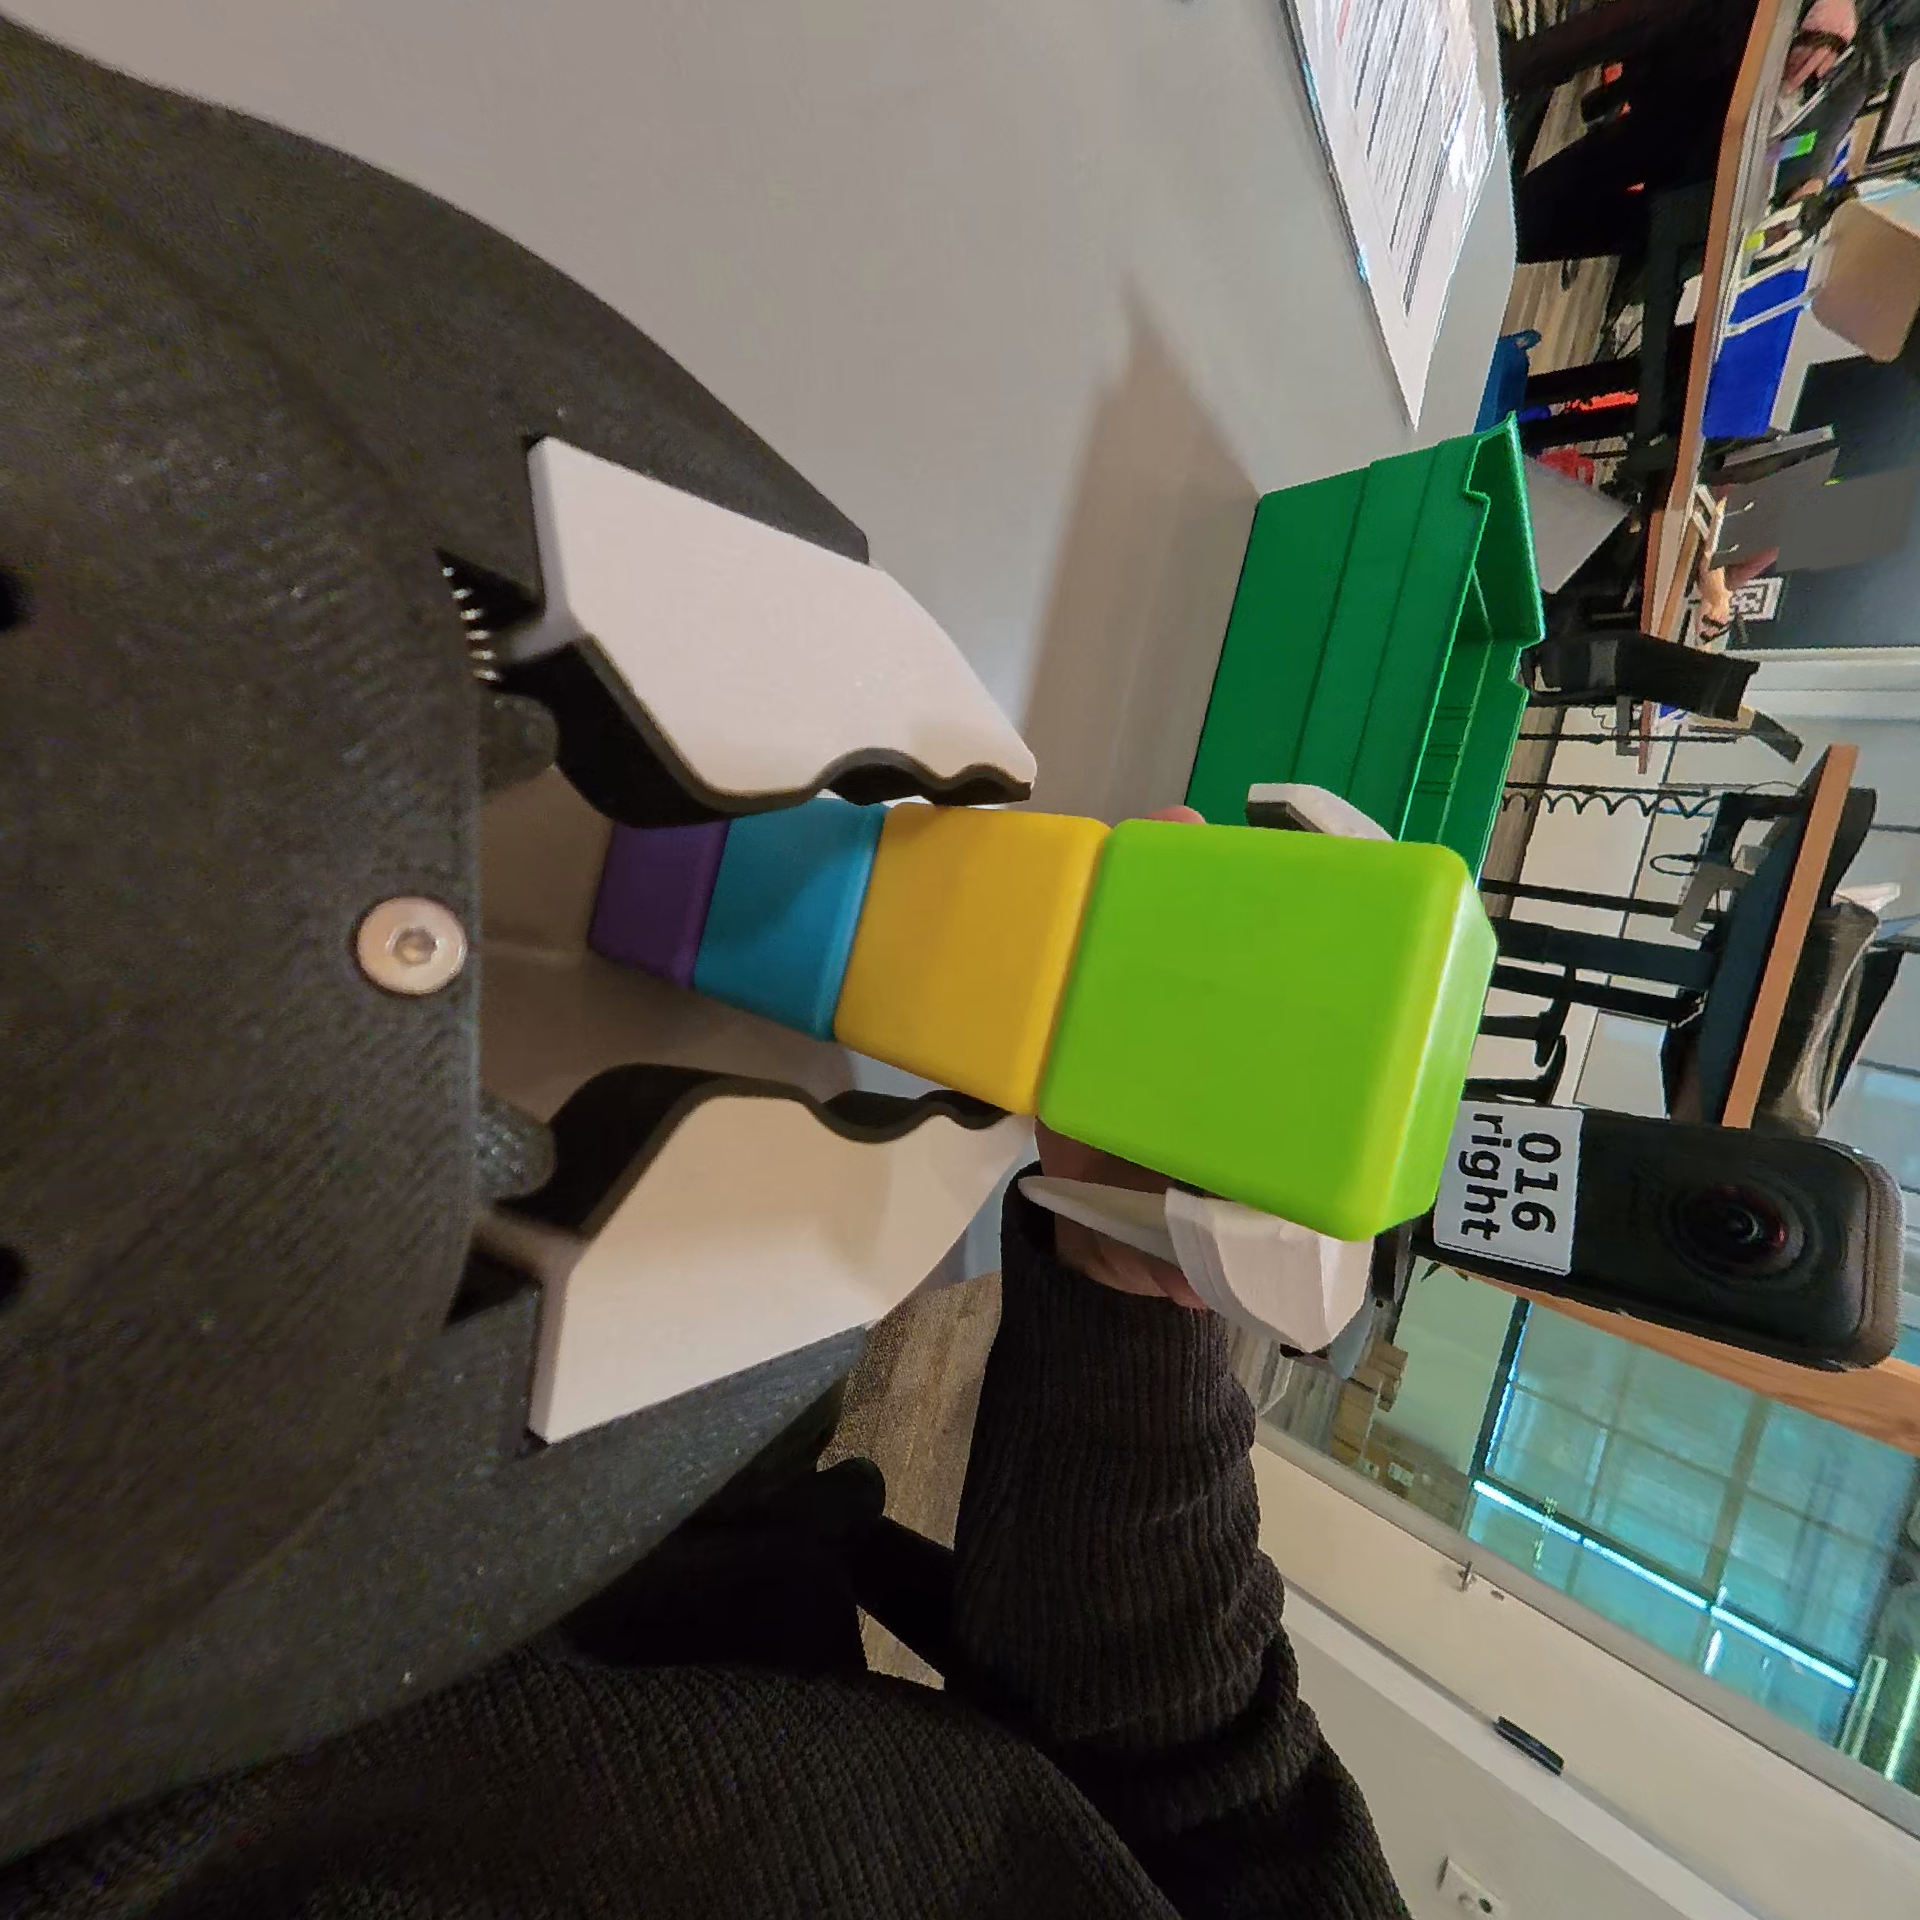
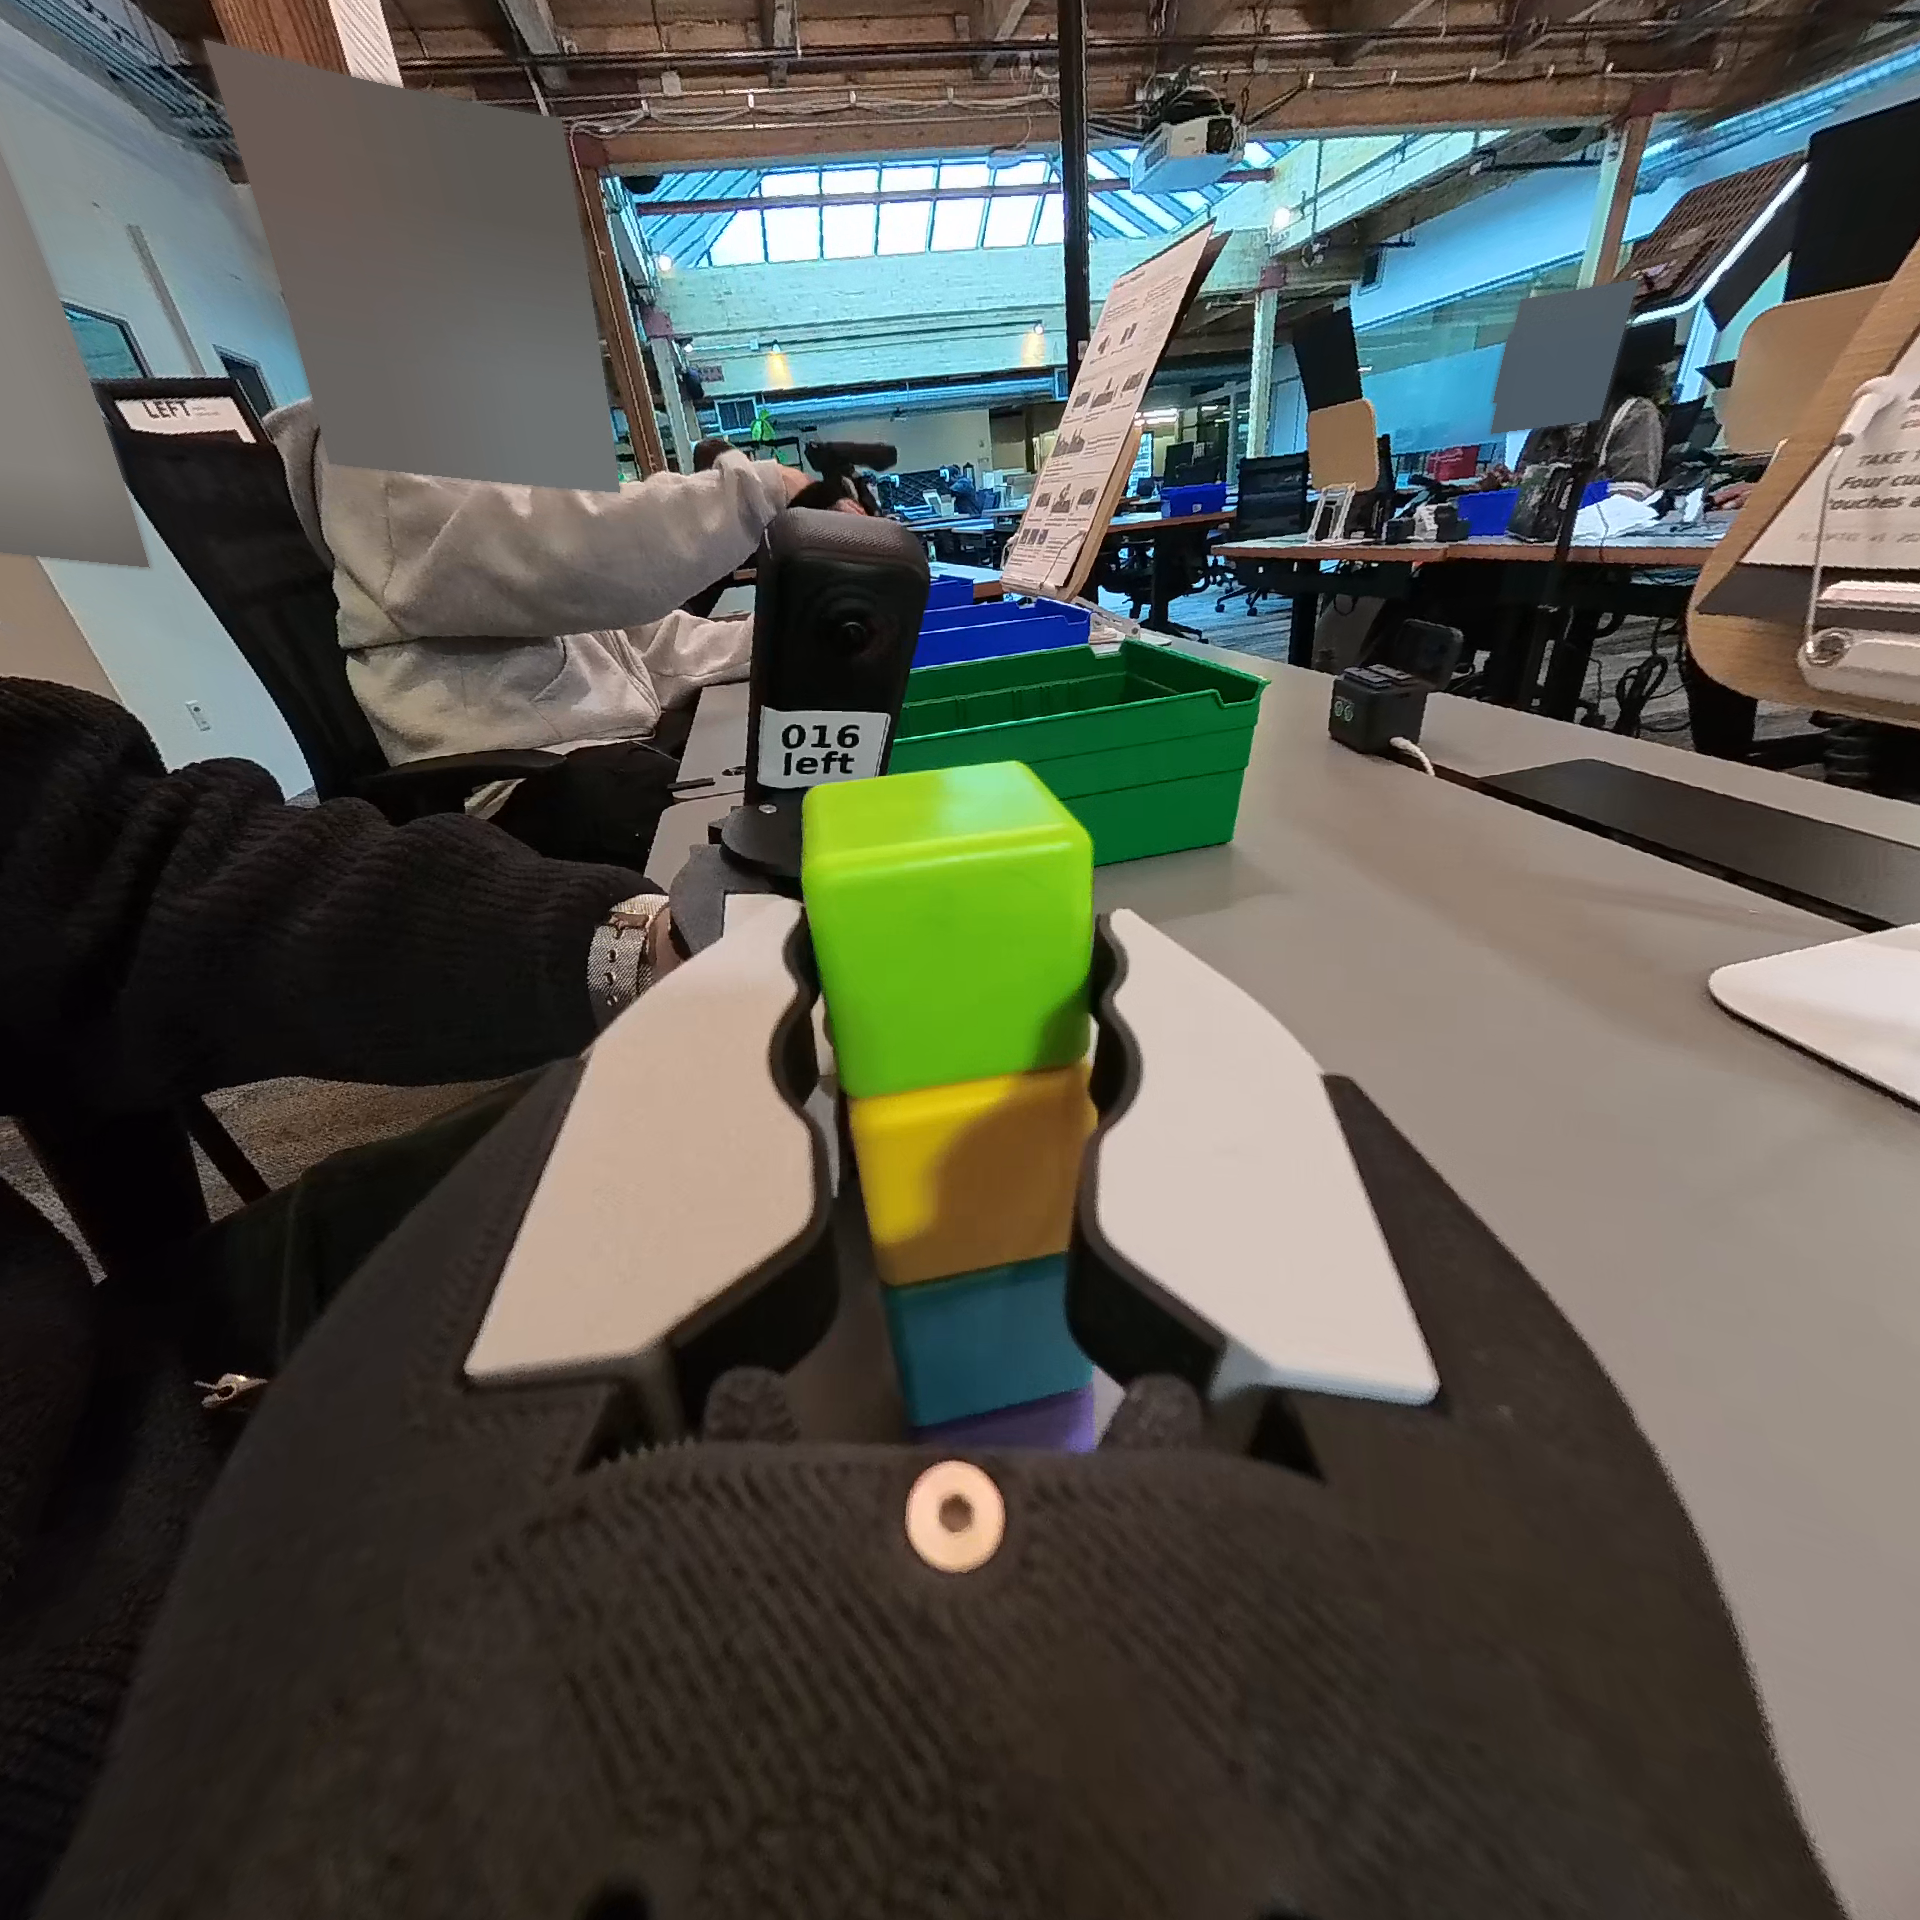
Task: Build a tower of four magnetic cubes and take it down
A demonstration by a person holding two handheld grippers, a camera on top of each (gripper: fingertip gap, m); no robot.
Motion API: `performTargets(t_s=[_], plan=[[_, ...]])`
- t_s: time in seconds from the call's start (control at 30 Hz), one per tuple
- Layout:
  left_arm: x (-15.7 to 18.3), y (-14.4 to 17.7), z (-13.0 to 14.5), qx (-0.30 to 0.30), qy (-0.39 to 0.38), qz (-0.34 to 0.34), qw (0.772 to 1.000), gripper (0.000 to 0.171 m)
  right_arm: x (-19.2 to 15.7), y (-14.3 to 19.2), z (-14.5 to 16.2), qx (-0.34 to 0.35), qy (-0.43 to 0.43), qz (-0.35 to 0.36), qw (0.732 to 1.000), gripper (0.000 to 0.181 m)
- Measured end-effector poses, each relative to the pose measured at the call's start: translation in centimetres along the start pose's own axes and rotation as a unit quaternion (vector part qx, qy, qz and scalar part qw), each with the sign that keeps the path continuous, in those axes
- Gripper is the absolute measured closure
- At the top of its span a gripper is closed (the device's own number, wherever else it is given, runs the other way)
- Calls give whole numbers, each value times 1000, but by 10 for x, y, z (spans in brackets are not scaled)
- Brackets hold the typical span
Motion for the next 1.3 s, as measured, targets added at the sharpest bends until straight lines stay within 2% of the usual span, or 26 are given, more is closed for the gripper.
performTargets(t_s=[0.7, 1.3], plan=[[-3, 1, -1, 0, -3, -10, 1000, 117, 3, -1, -1, 11, 19, 2, 1000, 131], [-2, 1, -8, 15, -6, -12, 1000, 118, 4, -1, -8, 19, 1, -7, 1000, 131]])
Point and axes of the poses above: each gripper's, where its closed fingertips meet, y back along the fingers, z out of its underside, x = y × z across the jaws, the point moved 2 cm from there along y, back along the fingers, and after that the axes turned 10 degrees about z, right-handed, at the moved point
